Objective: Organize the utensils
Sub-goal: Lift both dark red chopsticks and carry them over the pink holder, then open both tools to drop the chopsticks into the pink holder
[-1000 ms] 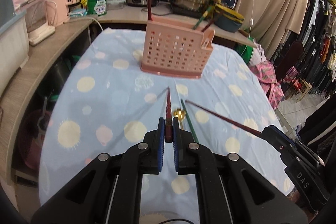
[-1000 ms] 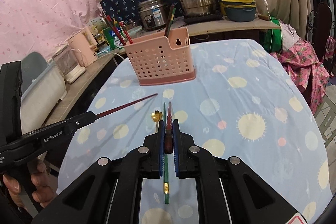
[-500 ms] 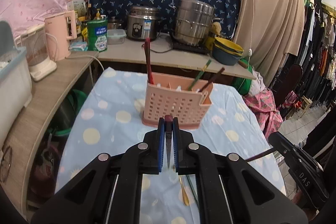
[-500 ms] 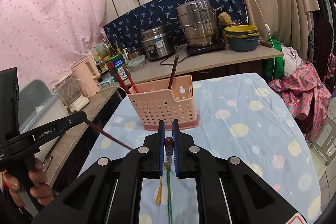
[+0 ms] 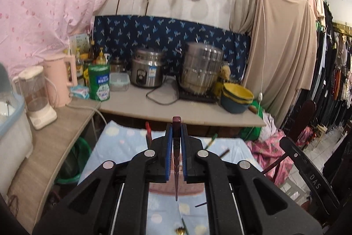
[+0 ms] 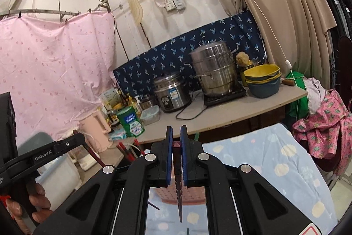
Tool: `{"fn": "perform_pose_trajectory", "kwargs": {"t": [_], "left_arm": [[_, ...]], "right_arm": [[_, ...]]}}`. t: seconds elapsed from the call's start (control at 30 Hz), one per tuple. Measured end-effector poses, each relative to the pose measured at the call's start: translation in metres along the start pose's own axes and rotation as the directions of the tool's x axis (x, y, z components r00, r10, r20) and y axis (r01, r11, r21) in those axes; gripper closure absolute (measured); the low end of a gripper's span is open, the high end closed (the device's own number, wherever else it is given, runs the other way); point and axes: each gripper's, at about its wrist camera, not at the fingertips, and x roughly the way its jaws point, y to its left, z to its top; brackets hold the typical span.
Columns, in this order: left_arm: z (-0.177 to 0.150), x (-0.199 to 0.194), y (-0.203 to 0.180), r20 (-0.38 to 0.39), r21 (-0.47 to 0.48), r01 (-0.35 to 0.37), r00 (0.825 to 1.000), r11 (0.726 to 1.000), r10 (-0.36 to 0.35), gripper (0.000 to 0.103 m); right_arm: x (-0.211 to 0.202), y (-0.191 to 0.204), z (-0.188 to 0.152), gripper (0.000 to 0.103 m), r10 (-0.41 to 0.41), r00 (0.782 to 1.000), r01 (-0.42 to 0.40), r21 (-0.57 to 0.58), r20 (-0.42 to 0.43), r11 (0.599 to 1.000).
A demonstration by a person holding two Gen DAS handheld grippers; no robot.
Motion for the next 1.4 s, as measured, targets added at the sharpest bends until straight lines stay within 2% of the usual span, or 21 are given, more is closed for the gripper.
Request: {"fn": "perform_pose_trajectory", "kwargs": {"t": [0.27, 0.53, 0.63, 0.77, 1.03, 1.1, 1.13, 1.17, 1.2, 1.23, 1.27, 1.4], "left_arm": [[0.039, 0.014, 0.004, 0.109, -0.026, 0.001, 0.994, 1.0, 0.002, 0.096], [0.035, 0.049, 0.013, 0.076, -0.03, -0.026, 0.997, 0.999, 0.028, 0.096], [0.024, 0.061, 0.016, 0.044, -0.027, -0.036, 0.998, 0.999, 0.037, 0.096], [0.009, 0.074, 0.019, 0.001, -0.021, -0.044, 0.999, 0.999, 0.044, 0.096], [-0.018, 0.093, 0.025, -0.085, -0.02, -0.06, 0.995, 0.998, 0.058, 0.096], [-0.022, 0.095, 0.027, -0.106, -0.032, -0.067, 0.992, 0.997, 0.064, 0.094], [-0.024, 0.096, 0.028, -0.116, -0.039, -0.07, 0.991, 0.997, 0.065, 0.092], [-0.025, 0.096, 0.03, -0.121, -0.045, -0.068, 0.991, 0.997, 0.063, 0.084], [-0.026, 0.095, 0.03, -0.123, -0.047, -0.071, 0.99, 0.996, 0.065, 0.076], [-0.027, 0.093, 0.03, -0.121, -0.048, -0.075, 0.99, 0.996, 0.069, 0.073], [-0.028, 0.091, 0.029, -0.12, -0.046, -0.076, 0.99, 0.996, 0.07, 0.07], [-0.034, 0.085, 0.026, -0.127, -0.035, -0.08, 0.989, 0.996, 0.075, 0.069]], "right_arm": [[0.027, 0.0, 0.042, 0.096, 0.024, 0.988, -0.035, 0.071, 0.154, 0.997], [0.07, -0.008, 0.051, 0.096, -0.008, 0.987, -0.011, 0.119, 0.159, 0.993], [0.086, -0.007, 0.047, 0.096, -0.024, 0.991, 0.011, 0.099, 0.129, 0.995], [0.104, -0.009, 0.023, 0.096, -0.043, 0.998, 0.04, 0.069, 0.048, 0.997], [0.119, -0.014, -0.009, 0.095, -0.066, 0.996, 0.069, 0.041, -0.064, 0.997], [0.12, -0.016, -0.014, 0.092, -0.074, 0.994, 0.078, 0.043, -0.083, 0.996], [0.119, -0.017, -0.015, 0.085, -0.081, 0.993, 0.085, 0.044, -0.087, 0.995], [0.117, -0.017, -0.017, 0.076, -0.085, 0.992, 0.089, 0.046, -0.088, 0.995], [0.115, -0.018, -0.018, 0.071, -0.085, 0.992, 0.09, 0.049, -0.088, 0.995], [0.113, -0.017, -0.02, 0.067, -0.086, 0.993, 0.09, 0.05, -0.087, 0.995], [0.11, -0.017, -0.021, 0.066, -0.086, 0.992, 0.091, 0.049, -0.087, 0.995], [0.101, -0.015, -0.026, 0.066, -0.078, 0.991, 0.083, 0.042, -0.104, 0.996]]}}
